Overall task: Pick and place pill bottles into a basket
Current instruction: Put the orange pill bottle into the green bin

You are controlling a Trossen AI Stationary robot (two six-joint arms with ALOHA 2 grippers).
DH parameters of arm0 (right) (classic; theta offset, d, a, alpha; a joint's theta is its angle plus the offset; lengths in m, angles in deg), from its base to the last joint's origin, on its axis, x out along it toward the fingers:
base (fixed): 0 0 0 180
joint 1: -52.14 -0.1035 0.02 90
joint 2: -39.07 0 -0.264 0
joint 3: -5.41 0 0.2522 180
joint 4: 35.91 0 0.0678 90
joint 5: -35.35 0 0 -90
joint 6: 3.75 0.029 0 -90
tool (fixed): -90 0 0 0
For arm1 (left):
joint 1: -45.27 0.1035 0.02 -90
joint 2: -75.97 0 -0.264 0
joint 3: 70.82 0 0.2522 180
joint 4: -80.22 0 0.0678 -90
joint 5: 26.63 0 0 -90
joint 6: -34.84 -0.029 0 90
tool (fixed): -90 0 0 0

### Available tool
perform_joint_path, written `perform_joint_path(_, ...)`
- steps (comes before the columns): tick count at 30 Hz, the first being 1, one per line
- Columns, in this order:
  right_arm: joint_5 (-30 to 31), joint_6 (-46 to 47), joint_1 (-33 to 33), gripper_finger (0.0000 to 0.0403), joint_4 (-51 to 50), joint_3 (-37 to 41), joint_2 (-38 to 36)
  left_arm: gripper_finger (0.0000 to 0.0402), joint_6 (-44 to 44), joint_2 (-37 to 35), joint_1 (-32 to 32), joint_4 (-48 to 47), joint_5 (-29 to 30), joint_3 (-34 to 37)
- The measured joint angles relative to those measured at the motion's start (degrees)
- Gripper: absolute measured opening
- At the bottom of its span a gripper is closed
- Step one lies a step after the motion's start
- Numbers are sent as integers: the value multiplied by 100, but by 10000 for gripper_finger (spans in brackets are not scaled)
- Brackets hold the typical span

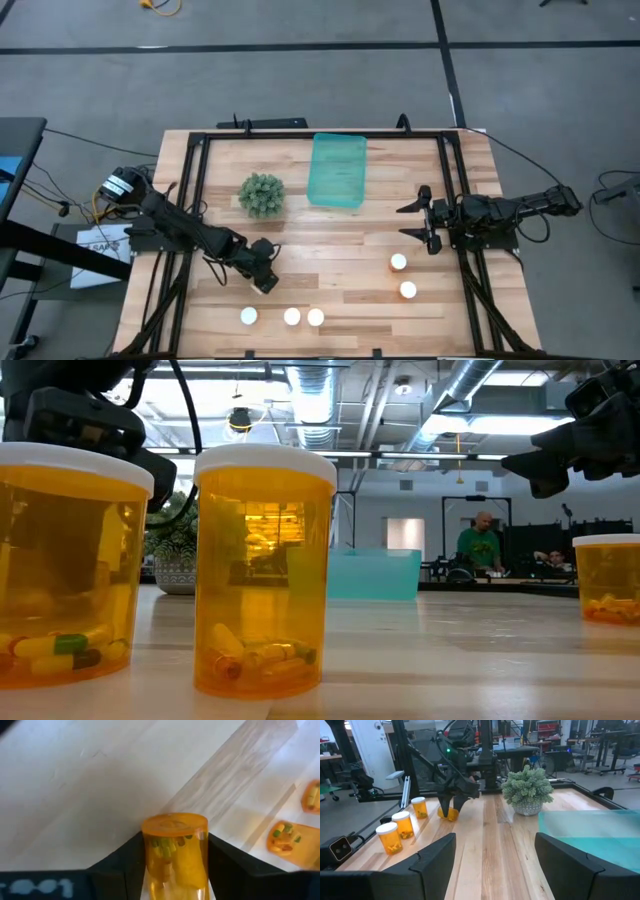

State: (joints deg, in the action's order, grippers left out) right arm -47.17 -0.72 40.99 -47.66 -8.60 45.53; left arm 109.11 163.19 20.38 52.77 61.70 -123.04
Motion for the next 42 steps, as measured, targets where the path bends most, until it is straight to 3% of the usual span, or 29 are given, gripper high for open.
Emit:
perform_joint_path(6,0,-1,0,266,-1,-2,0,172,-394,-2,197,-181,-43,-90)
perform_joint_path(12,0,0,0,266,1,-1,1,175,-1109,0,444,-502,178,-642)
perform_joint_path(21,0,1,0,266,1,-2,2,175,-2494,0,796,-1288,1198,-1916)
perform_joint_path(24,0,1,0,266,1,-2,1,176,-2883,-2,1015,-1415,1284,-2197)
perform_joint_path(32,0,-1,0,265,0,-1,0,176,-3728,-4,2041,-1872,974,-2544)
perform_joint_path(42,0,-1,0,265,1,-1,1,176,-3771,-4,3189,-103,-124,-2553)
